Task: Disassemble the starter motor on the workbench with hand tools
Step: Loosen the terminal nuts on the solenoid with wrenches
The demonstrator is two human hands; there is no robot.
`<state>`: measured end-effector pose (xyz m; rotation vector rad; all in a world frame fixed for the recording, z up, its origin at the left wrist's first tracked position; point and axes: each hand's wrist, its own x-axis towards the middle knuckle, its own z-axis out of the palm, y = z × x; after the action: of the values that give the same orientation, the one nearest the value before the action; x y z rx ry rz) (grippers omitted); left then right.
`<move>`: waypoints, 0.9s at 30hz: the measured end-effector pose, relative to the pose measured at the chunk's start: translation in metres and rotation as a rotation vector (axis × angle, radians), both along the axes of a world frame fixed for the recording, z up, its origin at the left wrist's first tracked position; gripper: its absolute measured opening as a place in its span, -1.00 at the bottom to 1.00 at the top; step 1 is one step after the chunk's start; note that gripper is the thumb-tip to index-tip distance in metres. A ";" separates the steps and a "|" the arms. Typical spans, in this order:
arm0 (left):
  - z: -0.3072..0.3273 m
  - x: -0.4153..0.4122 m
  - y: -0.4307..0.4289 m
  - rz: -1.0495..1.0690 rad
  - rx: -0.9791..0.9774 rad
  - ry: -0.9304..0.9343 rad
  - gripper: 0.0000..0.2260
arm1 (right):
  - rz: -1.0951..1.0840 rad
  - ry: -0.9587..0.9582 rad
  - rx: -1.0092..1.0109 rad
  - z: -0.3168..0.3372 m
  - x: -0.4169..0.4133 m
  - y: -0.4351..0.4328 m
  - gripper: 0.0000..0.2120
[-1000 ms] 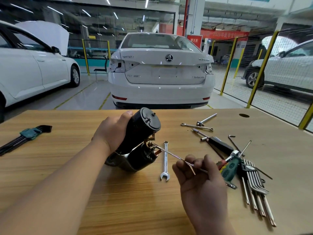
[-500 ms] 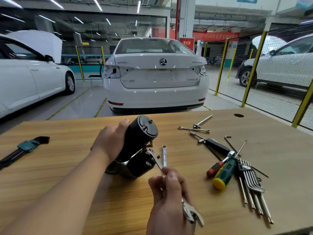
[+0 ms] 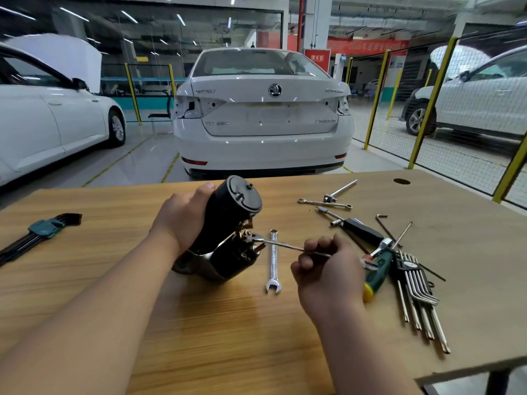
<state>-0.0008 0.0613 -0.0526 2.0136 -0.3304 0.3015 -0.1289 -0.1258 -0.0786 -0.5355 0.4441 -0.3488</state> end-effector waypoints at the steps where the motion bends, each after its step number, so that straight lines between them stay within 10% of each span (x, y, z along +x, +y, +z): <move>1: -0.001 0.000 0.000 -0.004 -0.006 -0.002 -0.41 | 0.023 0.027 -0.013 0.003 0.009 -0.006 -0.67; 15: -0.001 0.002 -0.001 0.076 0.093 -0.072 -0.37 | 0.199 0.027 -0.032 0.028 0.103 -0.021 -0.72; 27: 0.001 0.000 -0.003 0.055 0.088 -0.090 -0.34 | -0.182 0.025 -0.148 0.025 0.042 -0.022 -0.67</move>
<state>-0.0010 0.0587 -0.0519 2.1021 -0.3503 0.4190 -0.0869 -0.1482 -0.0534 -0.6458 0.4952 -0.5531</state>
